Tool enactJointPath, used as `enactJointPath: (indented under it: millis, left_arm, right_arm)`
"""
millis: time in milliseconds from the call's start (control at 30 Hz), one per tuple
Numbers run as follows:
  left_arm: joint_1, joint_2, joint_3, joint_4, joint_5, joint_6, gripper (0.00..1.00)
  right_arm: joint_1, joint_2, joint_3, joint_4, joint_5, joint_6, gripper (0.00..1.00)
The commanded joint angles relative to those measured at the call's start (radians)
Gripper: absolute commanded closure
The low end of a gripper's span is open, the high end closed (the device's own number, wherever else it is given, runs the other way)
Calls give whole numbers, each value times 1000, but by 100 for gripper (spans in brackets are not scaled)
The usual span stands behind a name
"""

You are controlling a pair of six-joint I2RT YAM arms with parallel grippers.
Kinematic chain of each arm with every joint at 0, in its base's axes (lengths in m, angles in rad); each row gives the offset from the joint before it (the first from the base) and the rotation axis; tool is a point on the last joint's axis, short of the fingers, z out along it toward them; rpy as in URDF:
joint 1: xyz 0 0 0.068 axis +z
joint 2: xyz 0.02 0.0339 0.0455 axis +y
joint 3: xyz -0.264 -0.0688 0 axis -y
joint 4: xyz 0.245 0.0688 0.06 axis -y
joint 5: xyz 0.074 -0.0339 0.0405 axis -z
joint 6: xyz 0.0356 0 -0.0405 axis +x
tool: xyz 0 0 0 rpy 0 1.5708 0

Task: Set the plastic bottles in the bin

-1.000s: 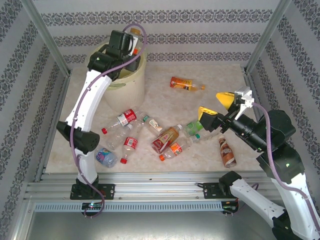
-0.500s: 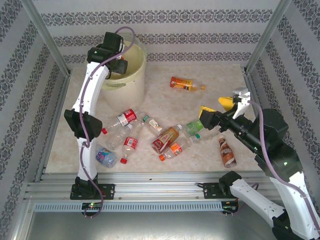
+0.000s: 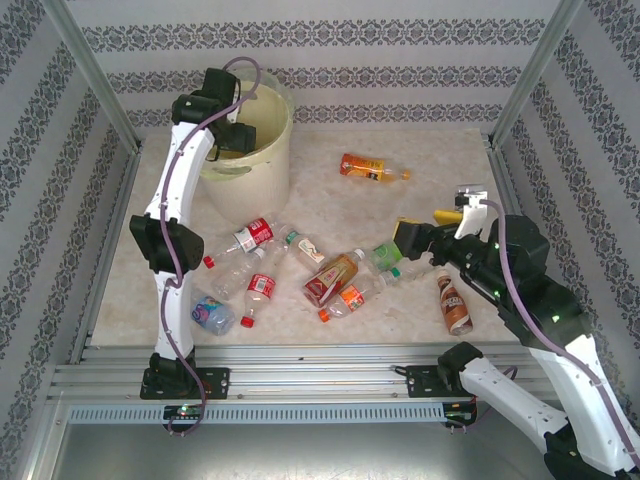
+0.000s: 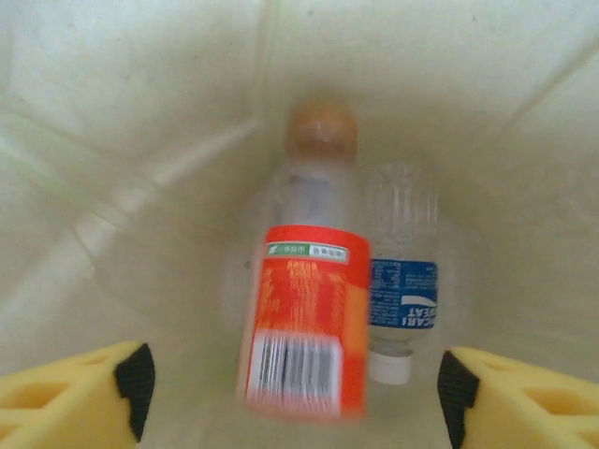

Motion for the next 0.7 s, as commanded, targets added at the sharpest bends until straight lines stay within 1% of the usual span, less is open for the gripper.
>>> enactJointPath:
  millis: [0, 33, 133, 200, 333, 433, 500, 600, 667]
  left_arm:
    - [3, -16, 43, -37, 11, -24, 8]
    - [3, -23, 43, -35, 15, -25, 5]
    - [1, -58, 43, -21, 52, -30, 1]
    - [-5, -87, 43, -6, 66, -37, 0]
    - [-31, -157, 43, 33, 80, -43, 0]
    - [-58, -206, 32, 50, 119, -45, 0]
    - [-82, -239, 9, 61, 148, -38, 0]
    - [-113, -309, -80, 115, 279, -25, 0]
    - [-141, -376, -180, 183, 351, -32, 0]
  right_arm:
    - [-9, -10, -21, -35, 36, 32, 2]
    - [-9, -12, -30, -39, 38, 34, 2]
    - [-10, -18, -57, -44, 38, 37, 2]
    - [-10, -23, -79, -49, 46, 42, 2]
    - [-15, -20, -106, -102, 113, 82, 2]
    - [-23, -16, -118, -162, 190, 135, 2]
    - [-34, -23, -138, -178, 207, 154, 4]
    - [-61, -30, -173, -180, 199, 166, 7]
    - [-93, -13, -186, -208, 203, 175, 7]
